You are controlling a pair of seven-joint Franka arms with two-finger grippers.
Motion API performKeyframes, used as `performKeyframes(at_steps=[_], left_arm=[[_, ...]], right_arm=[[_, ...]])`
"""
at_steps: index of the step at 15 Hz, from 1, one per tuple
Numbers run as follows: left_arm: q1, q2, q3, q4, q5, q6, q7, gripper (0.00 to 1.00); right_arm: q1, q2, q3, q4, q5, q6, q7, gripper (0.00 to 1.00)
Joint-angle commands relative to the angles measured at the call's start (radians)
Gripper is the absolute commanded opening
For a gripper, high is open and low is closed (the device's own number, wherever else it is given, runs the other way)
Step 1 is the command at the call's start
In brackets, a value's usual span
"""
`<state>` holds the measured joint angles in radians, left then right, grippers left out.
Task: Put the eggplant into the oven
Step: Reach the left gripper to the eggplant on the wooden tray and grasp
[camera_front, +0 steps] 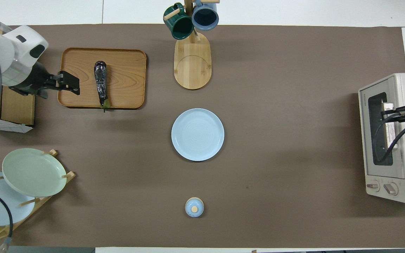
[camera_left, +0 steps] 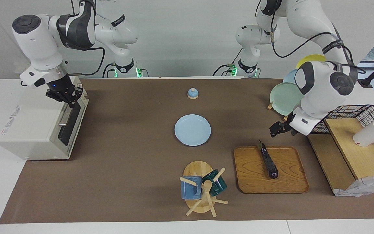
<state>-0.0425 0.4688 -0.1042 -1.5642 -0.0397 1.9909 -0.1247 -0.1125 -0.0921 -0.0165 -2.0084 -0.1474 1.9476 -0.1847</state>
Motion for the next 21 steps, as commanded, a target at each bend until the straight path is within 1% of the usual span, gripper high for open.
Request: performKeyframes(at_steps=[1,3,5,6,9,10,12,13,14,15,16,19,21], left_arm=[[-0.016,0.082,0.012,0.033,-0.005,0.095,0.010,1.00],[-0.016,0.087,0.014,-0.008,0.003,0.153,0.011,1.00],[-0.019,0.085,0.014,-0.013,0.006,0.160,0.011,1.00],[-0.029,0.083,0.014,-0.020,0.006,0.167,0.011,0.98],[-0.033,0.082,0.014,-0.027,0.006,0.174,0.010,0.80],[-0.033,0.080,0.014,-0.031,0.006,0.174,0.008,0.71],[-0.043,0.076,0.015,-0.048,0.006,0.187,0.005,0.42],[-0.042,0.076,0.015,-0.050,0.006,0.192,0.005,0.32],[-0.042,0.076,0.017,-0.050,0.006,0.192,0.005,0.19],[-0.042,0.076,0.017,-0.048,0.006,0.189,0.005,0.01],[-0.037,0.074,0.017,-0.044,0.006,0.181,0.008,0.00],[-0.039,0.062,0.017,-0.033,0.003,0.155,0.002,0.00],[-0.042,0.013,0.014,-0.031,-0.003,0.106,-0.044,0.00]], right_arm=[[-0.038,-0.001,0.009,-0.029,-0.023,0.037,-0.062,0.00],[-0.049,0.000,0.009,-0.049,-0.023,0.048,-0.075,0.00],[-0.056,0.000,0.009,-0.076,-0.023,0.092,-0.087,0.00],[-0.059,0.002,0.009,-0.079,-0.023,0.096,-0.116,0.00],[-0.065,0.011,0.010,-0.079,-0.023,0.097,-0.119,0.00],[-0.065,0.014,0.010,-0.079,-0.023,0.097,-0.117,0.00],[-0.062,0.020,0.010,-0.081,-0.023,0.125,-0.114,0.00],[-0.056,0.029,0.012,-0.081,-0.021,0.129,-0.113,0.00],[-0.053,0.029,0.012,-0.081,-0.020,0.131,-0.108,0.00],[-0.047,0.032,0.013,-0.081,-0.015,0.131,-0.098,0.00],[-0.035,0.035,0.013,-0.081,-0.014,0.131,-0.078,0.00],[-0.012,0.049,0.015,-0.081,-0.006,0.149,-0.032,0.00],[0.013,0.072,0.017,-0.089,-0.005,0.194,-0.024,0.00]])
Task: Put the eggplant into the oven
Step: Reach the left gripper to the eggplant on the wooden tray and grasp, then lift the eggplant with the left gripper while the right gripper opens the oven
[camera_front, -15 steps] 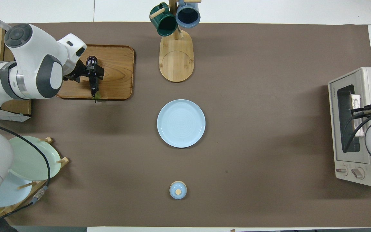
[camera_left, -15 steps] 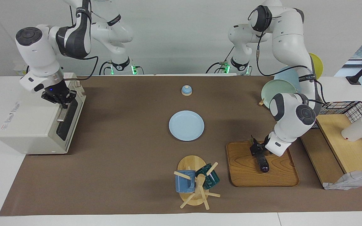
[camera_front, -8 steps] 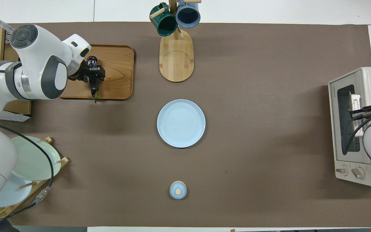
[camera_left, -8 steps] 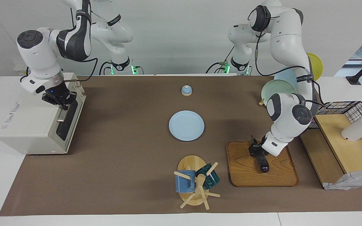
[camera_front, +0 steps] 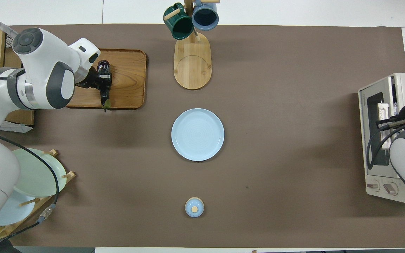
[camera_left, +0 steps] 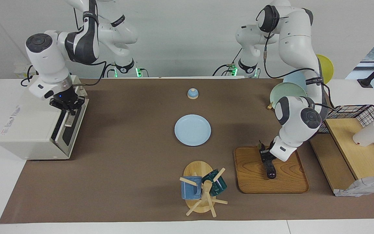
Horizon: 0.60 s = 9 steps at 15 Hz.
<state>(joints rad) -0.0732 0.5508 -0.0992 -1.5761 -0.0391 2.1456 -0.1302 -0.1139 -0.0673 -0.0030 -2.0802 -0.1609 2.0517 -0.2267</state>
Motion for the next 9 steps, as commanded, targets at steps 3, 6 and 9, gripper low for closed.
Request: performKeyframes(at_steps=[3,6,9], left_arm=[[-0.032,-0.165,0.003,-0.030,-0.008,-0.166,-0.159,0.00],[-0.107,-0.236,0.004,-0.036,-0.039,-0.256,-0.290,0.00],[-0.198,-0.272,0.003,-0.059,-0.061,-0.251,-0.519,0.00]], right_arm=[[0.034,0.076,0.006,-0.034,0.023,0.143,0.084,0.00],[0.065,0.109,0.005,-0.054,0.024,0.206,0.112,0.00],[0.068,0.144,0.005,-0.057,0.105,0.226,0.129,0.00]])
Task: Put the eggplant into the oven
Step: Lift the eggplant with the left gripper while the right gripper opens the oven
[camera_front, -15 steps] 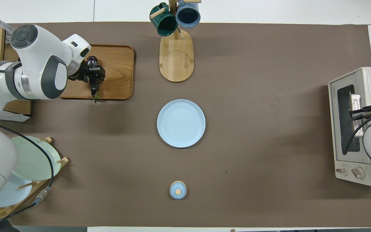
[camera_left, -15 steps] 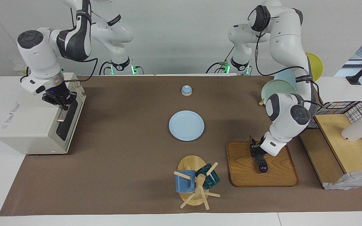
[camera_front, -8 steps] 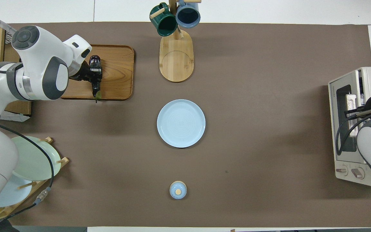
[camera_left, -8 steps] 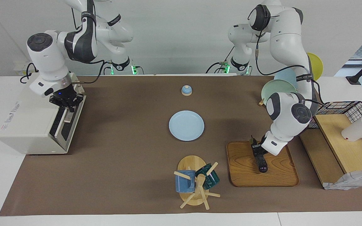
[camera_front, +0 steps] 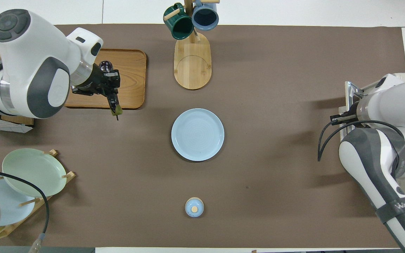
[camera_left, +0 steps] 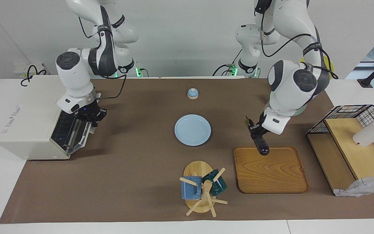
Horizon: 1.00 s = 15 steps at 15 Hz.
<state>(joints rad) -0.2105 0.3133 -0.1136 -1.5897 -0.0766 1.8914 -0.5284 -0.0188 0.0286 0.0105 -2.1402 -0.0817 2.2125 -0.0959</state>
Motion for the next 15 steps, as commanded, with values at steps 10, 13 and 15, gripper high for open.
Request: performKeyframes(at_steps=[10,13,15], left_arm=[[-0.290,-0.143,0.017,-0.338,-0.032,0.331,-0.547,0.00],[-0.351,-0.122,0.017,-0.355,-0.032,0.380,-0.483,0.00],[-0.375,-0.080,0.017,-0.365,-0.032,0.431,-0.405,0.00]], right_arm=[[-0.029,0.027,-0.007,-0.152,0.040,0.228,0.015,0.00],[-0.027,0.024,-0.007,-0.170,0.069,0.234,0.016,0.00],[-0.026,0.046,-0.007,-0.172,0.111,0.255,0.016,0.00]])
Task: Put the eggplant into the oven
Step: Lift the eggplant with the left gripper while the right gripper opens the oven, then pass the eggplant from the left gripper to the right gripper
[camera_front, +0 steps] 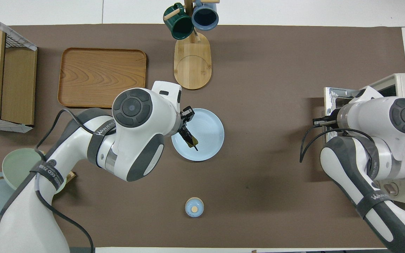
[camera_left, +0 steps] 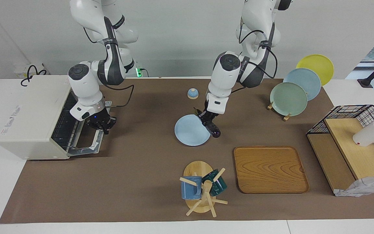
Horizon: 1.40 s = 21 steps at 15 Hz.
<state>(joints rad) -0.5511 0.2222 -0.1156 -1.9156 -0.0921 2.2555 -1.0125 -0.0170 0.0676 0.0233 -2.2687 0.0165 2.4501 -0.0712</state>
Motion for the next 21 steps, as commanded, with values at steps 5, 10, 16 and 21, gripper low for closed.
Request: performKeyframes(at_steps=[5,10,16,21], left_arm=[[-0.052,0.091,0.020,-0.036,-0.017,0.125,0.248,0.00],[-0.052,0.091,0.020,-0.036,-0.017,0.119,0.296,0.78],[-0.029,0.053,0.022,-0.017,-0.017,0.064,0.313,1.00],[0.144,0.000,0.020,0.097,-0.017,-0.176,0.475,1.00]], right_arm=[[-0.026,0.052,-0.019,-0.046,0.014,0.053,-0.006,0.00],[0.066,0.055,-0.014,-0.022,0.017,0.041,0.115,0.00],[0.241,0.032,-0.014,0.017,0.017,-0.011,0.310,0.83],[0.411,0.014,-0.013,0.102,0.016,-0.057,0.417,1.00]])
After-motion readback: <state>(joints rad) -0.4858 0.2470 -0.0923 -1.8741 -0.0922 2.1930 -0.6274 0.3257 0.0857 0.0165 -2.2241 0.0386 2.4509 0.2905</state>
